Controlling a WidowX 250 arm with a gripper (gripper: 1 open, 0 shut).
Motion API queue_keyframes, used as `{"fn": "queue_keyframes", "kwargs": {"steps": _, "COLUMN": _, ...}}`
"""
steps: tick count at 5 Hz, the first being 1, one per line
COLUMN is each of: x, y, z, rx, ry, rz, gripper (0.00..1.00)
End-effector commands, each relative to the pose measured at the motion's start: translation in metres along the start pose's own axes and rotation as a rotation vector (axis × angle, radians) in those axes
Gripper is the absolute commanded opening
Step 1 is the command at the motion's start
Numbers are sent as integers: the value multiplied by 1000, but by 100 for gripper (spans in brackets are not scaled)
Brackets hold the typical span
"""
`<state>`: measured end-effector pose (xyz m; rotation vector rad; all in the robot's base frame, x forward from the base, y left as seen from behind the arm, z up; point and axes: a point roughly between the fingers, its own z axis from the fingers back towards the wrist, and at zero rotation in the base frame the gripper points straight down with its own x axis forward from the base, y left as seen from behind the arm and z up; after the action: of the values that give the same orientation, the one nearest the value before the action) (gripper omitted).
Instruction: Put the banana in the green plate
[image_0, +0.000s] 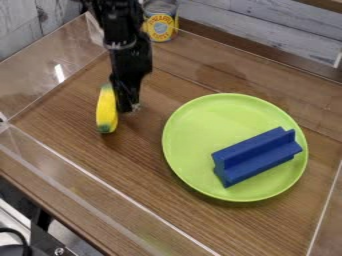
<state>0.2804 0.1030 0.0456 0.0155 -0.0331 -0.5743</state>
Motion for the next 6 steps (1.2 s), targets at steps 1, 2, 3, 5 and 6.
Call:
{"fn": "queue_keyframes", "kwargs": {"steps": 1, "x": 16, "y": 4, "z": 54, "rx": 93, "ry": -22, "rz": 23, "gripper": 0}}
{"fn": "queue_keyframes", "kwargs": {"steps": 2, "x": 23, "y": 1, "z": 89, "rx": 121, "ry": -8, "rz": 73, "gripper": 0}}
{"fn": "queue_keyframes", "kwargs": {"steps": 3, "x": 13, "y": 8, "z": 77, "rx": 129, "ry": -15, "rz": 90, "gripper": 100}}
{"fn": "queue_keyframes", "kwargs": {"steps": 5, "x": -9, "y": 21, "z": 55, "rx": 138, "ry": -21, "rz": 115, "gripper": 100}}
{"fn": "queue_keyframes", "kwargs": {"steps": 6, "x": -19, "y": 26, "z": 43, "rx": 137, "ry": -27, "rz": 132, "gripper": 100}}
